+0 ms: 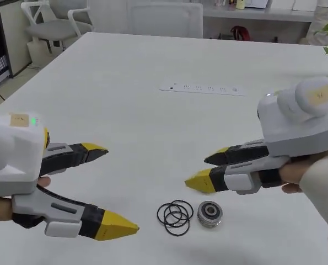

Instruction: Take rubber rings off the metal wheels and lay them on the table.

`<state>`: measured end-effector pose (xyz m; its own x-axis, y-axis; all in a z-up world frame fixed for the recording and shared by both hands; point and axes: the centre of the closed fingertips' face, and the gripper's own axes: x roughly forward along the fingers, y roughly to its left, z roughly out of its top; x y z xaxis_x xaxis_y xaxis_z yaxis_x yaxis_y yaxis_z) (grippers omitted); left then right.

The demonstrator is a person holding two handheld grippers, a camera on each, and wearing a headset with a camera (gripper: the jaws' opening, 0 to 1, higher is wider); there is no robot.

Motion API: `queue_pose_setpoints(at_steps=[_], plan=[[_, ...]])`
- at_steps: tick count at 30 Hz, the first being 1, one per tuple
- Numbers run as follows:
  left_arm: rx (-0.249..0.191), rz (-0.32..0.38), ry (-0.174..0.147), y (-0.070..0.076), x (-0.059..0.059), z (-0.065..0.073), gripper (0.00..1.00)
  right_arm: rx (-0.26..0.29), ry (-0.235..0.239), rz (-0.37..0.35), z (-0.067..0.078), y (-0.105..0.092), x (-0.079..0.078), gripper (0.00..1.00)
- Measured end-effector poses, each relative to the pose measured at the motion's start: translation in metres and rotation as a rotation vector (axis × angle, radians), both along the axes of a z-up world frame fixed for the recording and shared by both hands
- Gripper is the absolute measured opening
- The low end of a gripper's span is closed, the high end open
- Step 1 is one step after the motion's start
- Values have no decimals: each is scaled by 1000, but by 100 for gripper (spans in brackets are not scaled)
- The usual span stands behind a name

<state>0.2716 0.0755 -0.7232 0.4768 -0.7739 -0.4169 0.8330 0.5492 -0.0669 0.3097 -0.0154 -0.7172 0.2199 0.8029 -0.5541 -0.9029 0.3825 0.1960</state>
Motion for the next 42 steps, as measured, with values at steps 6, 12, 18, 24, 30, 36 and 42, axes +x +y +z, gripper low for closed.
queue_pose_setpoints(at_steps=[6, 12, 18, 24, 30, 36, 42], plan=[[10, -21, 15, -4, -3, -5, 100, 25, -22, 2, 11, -11, -4, 60], [16, -46, 21, -9, -6, -7, 100, 39, -73, 21, 16, -26, -11, 74], [-1, -57, 21, -12, -6, -6, 100, 74, -106, 1, 23, -40, -17, 84], [1, -81, 34, -17, -11, -10, 100, 98, -116, -29, 18, -52, -25, 92], [-20, -79, 33, -18, -11, -7, 100, 109, -125, -59, 13, -62, -28, 96], [-41, -40, 27, -10, -7, -5, 100, 138, -116, -103, 7, -75, -29, 100], [-61, 2, 29, 0, -2, -6, 100, 141, -104, -139, -4, -88, -32, 100]])
